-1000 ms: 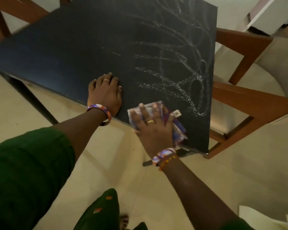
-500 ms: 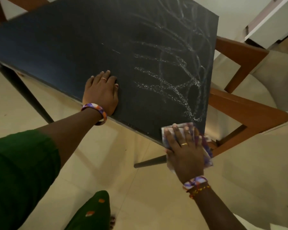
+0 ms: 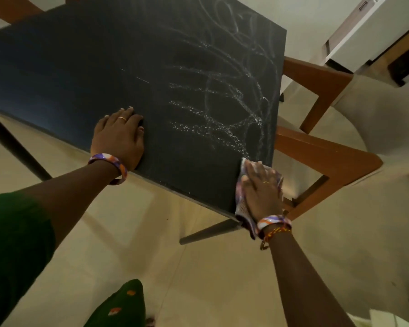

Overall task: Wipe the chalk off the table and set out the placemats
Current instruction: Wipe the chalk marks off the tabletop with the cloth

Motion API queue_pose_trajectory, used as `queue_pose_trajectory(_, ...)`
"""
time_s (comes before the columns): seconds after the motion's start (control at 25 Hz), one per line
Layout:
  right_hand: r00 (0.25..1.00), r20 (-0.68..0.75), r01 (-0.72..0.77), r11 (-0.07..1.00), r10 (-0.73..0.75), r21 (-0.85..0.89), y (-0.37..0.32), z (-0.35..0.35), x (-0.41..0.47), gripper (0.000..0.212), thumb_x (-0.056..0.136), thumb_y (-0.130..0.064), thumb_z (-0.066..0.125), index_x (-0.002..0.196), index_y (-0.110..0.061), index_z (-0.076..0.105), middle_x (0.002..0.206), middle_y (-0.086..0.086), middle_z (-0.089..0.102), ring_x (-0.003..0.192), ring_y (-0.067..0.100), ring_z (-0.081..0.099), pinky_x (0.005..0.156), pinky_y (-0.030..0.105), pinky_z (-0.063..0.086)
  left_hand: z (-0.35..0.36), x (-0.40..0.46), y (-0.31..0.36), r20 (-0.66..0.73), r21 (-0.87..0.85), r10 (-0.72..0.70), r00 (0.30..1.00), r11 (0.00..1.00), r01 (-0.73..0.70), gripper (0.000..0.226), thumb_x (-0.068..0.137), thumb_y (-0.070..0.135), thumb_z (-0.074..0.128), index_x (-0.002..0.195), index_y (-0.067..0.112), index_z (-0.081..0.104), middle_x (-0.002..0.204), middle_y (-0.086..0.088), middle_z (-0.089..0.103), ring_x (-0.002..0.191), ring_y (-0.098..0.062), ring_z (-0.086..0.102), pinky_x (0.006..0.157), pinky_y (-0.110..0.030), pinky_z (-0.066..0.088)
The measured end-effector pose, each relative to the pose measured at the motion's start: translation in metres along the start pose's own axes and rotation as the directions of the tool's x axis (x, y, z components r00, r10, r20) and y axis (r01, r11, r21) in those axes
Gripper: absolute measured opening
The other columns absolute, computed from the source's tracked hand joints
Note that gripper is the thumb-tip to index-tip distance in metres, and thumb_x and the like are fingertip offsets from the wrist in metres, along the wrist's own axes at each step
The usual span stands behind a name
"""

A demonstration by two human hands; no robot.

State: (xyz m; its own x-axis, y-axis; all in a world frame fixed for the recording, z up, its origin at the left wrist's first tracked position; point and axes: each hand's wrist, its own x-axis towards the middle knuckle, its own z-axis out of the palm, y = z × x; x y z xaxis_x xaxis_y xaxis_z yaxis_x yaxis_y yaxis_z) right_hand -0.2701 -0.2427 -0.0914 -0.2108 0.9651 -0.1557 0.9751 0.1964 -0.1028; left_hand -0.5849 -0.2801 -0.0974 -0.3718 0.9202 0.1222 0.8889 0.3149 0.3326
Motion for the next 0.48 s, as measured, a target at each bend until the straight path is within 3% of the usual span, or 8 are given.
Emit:
queue_pose_trajectory(0.12,0.989,0.045,-0.147,0.981,0.142,0.129,-0.021,-0.012,0.022,0.048,0.101,-0.042,0.018,0.149,-0.043,0.009,0.16,-0.008,0.0,0.147,0.024,-0.004,0.115,0.059,0.001,0.0,-0.001,0.002,0.006,-0.005,-0.006,1.0,1.0,0.006,0.042,0.099,0.031,0.031,0.138,0.018,0.041,0.15,-0.007,0.033,0.139,-0.026,0.026,0.114,-0.042,0.015)
queue_pose_trajectory(0.24,0.991,0.046,0.128,0.992,-0.128,-0.005,-0.08,-0.009,-0.012,0.049,0.102,-0.039,0.022,0.149,-0.042,0.008,0.16,-0.009,-0.001,0.147,0.024,-0.005,0.115,0.06,0.001,-0.003,0.0,0.001,0.018,-0.009,0.002,1.0,1.0,-0.002,0.042,0.099,0.031,0.031,0.138,0.019,0.041,0.15,-0.006,0.032,0.14,-0.024,0.025,0.114,-0.042,0.014)
queue_pose_trajectory(0.32,0.953,-0.002,0.303,0.952,-0.303,-0.053,-0.083,0.008,-0.047,0.052,0.099,-0.042,0.02,0.149,-0.041,0.006,0.16,-0.009,0.0,0.147,0.024,-0.004,0.115,0.058,0.006,-0.003,0.0,0.0,0.021,0.001,0.002,1.0,1.0,-0.002,0.042,0.098,0.031,0.032,0.138,0.019,0.041,0.15,-0.005,0.032,0.14,-0.024,0.025,0.114,-0.042,0.014)
queue_pose_trajectory(0.4,0.964,-0.012,0.263,0.959,-0.265,-0.107,-0.052,0.011,-0.05,0.057,0.096,-0.044,0.023,0.15,-0.039,0.004,0.16,-0.007,0.001,0.147,0.025,-0.002,0.114,0.059,0.012,-0.002,0.001,-0.001,0.019,0.008,0.004,1.0,1.0,-0.004,0.042,0.098,0.031,0.032,0.138,0.02,0.041,0.15,-0.004,0.032,0.14,-0.023,0.025,0.114,-0.042,0.015)
queue_pose_trajectory(0.44,0.981,-0.01,0.189,0.972,-0.193,-0.143,-0.033,0.008,-0.037,0.059,0.097,-0.042,0.028,0.15,-0.038,0.003,0.16,-0.006,0.0,0.147,0.024,-0.003,0.114,0.059,0.012,-0.003,0.002,-0.002,0.017,0.009,0.003,1.0,1.0,-0.003,0.042,0.098,0.031,0.032,0.138,0.02,0.041,0.15,-0.004,0.032,0.14,-0.023,0.025,0.114,-0.042,0.015)
queue_pose_trajectory(0.48,0.997,-0.018,0.076,0.995,-0.077,-0.071,-0.018,0.003,-0.019,0.058,0.099,-0.041,0.03,0.15,-0.039,0.004,0.16,-0.006,-0.001,0.147,0.023,-0.005,0.114,0.06,0.011,-0.002,0.003,-0.003,0.018,0.008,0.0,1.0,1.0,0.0,0.042,0.098,0.032,0.031,0.137,0.021,0.041,0.15,-0.004,0.032,0.14,-0.023,0.025,0.114,-0.042,0.015)
